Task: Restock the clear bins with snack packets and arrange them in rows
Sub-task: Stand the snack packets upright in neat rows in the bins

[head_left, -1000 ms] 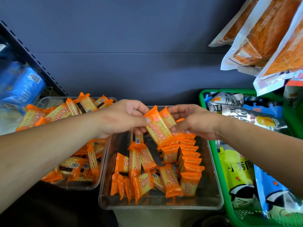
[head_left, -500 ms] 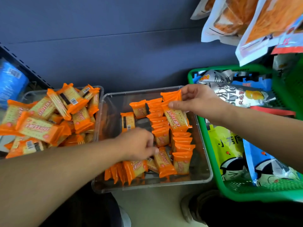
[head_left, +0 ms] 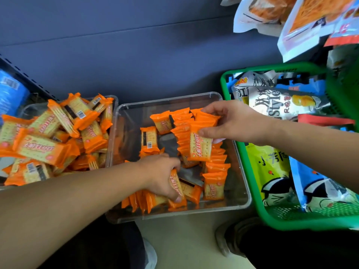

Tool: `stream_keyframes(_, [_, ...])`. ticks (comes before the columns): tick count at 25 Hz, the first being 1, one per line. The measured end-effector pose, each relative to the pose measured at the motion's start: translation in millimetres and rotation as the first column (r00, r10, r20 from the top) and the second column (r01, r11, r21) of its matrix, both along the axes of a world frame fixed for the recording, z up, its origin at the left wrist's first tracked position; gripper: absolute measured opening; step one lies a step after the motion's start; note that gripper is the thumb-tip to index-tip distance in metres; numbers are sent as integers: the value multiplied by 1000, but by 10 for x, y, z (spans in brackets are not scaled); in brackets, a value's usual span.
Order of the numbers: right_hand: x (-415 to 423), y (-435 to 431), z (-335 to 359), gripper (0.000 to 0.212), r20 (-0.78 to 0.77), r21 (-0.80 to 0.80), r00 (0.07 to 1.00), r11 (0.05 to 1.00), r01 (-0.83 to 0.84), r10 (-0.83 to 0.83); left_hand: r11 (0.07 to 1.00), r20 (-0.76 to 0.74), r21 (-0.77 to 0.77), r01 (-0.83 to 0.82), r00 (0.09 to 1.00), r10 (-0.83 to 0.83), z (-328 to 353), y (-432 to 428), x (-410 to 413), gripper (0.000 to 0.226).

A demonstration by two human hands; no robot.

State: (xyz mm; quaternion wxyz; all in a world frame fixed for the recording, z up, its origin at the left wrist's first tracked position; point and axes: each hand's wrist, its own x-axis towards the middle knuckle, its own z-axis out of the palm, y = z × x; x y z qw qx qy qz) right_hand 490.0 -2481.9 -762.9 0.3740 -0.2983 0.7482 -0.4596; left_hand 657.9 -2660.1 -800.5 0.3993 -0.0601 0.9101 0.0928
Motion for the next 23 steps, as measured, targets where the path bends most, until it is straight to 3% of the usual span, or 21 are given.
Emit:
stream_keyframes(4, [173,-152,-23,21,-208,53,961,983,-173,181,956,-101,162,-243,960,261,308,-199,118,53])
stream_keyframes(7, [288,-232,-73,32,-358,189,874,942,-277,329,907,-216,231,-352,890,401,556,-362,217,39])
stream_keyframes(9, [358,-255,-145,44,-515,332,720,883,-333,465,813,-290,341,-472,770,569,677,-429,271,28])
stream_keyframes(11, [419,-254,-230,54,-614,457,549,823,-338,567,707,-272,437,-556,668,693,727,-444,316,25])
stream_keyframes(14, [420,-220,-343,59,-656,592,347,742,-315,671,671,-268,470,-574,632,728,652,-414,342,31])
stream_keyframes(16, [419,-210,-381,63,-658,645,270,712,-279,702,657,-287,500,-564,608,740,589,-419,318,36])
stream_keyframes(18, [441,-214,-400,66,-661,654,269,713,-251,701,676,-294,512,-530,631,718,563,-411,285,37])
stream_keyframes(20, [411,-222,-393,67,-656,600,364,750,-280,661,694,-270,534,-483,681,681,531,-361,259,36])
stream_keyframes(23, [254,-245,-212,64,-421,352,792,885,-306,442,661,-219,618,-426,714,665,436,-247,213,30])
